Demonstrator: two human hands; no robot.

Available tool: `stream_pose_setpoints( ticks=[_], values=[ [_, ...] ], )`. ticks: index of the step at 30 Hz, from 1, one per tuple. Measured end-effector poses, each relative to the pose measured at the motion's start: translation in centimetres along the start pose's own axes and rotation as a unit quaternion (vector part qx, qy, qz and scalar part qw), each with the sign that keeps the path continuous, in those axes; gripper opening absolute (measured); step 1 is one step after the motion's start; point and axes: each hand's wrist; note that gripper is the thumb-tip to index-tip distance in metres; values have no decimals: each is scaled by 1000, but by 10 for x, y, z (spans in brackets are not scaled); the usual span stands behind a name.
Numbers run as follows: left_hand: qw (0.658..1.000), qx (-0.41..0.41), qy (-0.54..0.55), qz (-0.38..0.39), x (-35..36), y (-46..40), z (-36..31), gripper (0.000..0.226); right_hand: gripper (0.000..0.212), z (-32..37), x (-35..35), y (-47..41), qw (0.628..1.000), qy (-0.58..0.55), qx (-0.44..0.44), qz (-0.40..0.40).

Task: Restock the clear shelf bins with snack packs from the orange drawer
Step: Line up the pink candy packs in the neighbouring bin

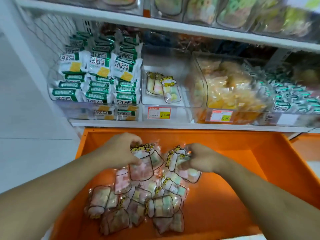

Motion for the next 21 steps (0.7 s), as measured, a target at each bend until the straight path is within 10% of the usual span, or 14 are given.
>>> stream_pose_setpoints(
  ticks=[10, 21],
  values=[
    [994, 72, 5, -83, -66, 91, -47, 39, 20, 43, -54, 106, 923, -350, -99, -122],
    [990, 71, -23, -119, -61, 76, -60, 28, 28, 71, -57, 76, 885, -435, -108, -124]
  ],
)
Point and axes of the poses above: each hand's wrist, its own y-axis away from the middle knuckle, its own x-axis out of the palm, z = x × y, and after that the axes turned 15 degrees about y, right-handed
